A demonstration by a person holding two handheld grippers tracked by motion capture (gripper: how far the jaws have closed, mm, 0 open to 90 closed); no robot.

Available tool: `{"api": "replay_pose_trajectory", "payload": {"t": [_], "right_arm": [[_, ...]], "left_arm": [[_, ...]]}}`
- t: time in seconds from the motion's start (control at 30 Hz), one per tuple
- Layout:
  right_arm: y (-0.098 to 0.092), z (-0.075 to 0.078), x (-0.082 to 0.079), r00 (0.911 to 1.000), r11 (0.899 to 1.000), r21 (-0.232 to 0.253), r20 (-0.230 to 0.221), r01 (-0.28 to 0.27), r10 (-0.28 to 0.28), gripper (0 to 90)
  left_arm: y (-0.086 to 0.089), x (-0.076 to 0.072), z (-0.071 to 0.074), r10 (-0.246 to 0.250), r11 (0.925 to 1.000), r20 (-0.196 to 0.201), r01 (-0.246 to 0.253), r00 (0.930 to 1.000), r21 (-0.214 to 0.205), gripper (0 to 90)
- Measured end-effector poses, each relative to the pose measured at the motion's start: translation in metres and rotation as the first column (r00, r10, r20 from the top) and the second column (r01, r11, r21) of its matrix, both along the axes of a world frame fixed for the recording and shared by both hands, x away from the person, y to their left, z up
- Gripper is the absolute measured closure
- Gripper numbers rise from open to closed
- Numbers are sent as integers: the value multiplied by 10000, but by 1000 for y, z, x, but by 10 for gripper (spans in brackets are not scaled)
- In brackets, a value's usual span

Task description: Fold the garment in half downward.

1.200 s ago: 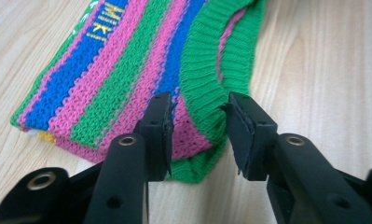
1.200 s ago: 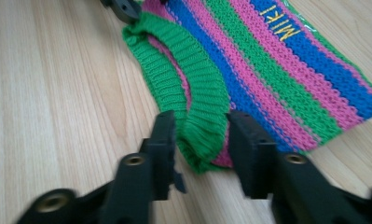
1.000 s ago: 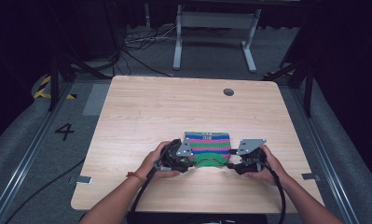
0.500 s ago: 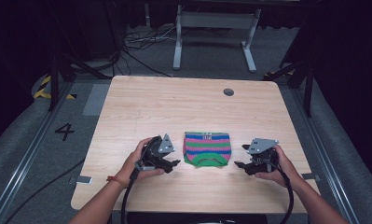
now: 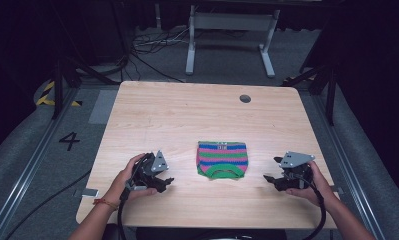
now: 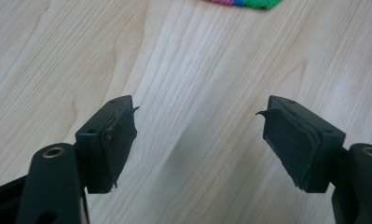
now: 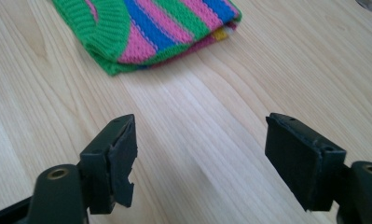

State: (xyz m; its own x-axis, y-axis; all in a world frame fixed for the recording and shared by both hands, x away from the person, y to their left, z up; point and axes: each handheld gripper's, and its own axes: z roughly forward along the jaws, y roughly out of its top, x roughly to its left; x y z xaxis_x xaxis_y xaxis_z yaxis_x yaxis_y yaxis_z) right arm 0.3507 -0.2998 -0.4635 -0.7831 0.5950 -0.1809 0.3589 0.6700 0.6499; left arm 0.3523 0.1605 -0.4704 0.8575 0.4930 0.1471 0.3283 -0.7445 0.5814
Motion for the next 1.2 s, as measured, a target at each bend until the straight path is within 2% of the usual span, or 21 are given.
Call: {"api": "replay_pose_trajectory", "payload": {"t": [0.27, 0.4, 0.67, 0.73, 0.77, 0.9, 1.0, 1.1, 1.2], "right_arm": [[-27, -7, -11, 9991, 9990, 176, -169, 403, -400, 237], [-44, -14, -17, 9969, 9967, 290, -240, 763, -756, 231], [-73, -23, -27, 9885, 9865, 699, -392, 1483, -1458, 230], [-84, -25, -30, 9839, 9800, 942, -512, 1754, -1712, 230], [-84, -25, -30, 9839, 9800, 942, -512, 1754, -1712, 230], [-96, -30, -35, 9763, 9688, 1274, -697, 2123, -2048, 229], [-101, -33, -37, 9735, 9644, 1399, -778, 2243, -2152, 226], [-106, -37, -40, 9719, 9630, 1409, -850, 2296, -2193, 210], [-111, -39, -42, 9685, 9544, 1724, -953, 2437, -2301, 203]], "left_arm": [[17, -6, -3, 228, 9991, -89, -231, 9997, -347, 243], [31, -7, -6, 495, 9967, -299, -513, 9983, -629, 242], [51, -11, -16, 825, 9952, -493, -849, 9954, -486, 234], [62, -15, -17, 1034, 9913, -583, -1077, 9929, -763, 232], [62, -15, -17, 1034, 9913, -583, -1077, 9929, -763, 232], [79, -23, -17, 1339, 9822, -686, -1416, 9886, -1235, 232], [86, -25, -18, 1470, 9805, -771, -1555, 9861, -1203, 222], [94, -25, -21, 1774, 9741, -966, -1888, 9794, -1248, 208], [101, -24, -25, 1866, 9685, -1142, -2022, 9758, -1453, 190]]}}
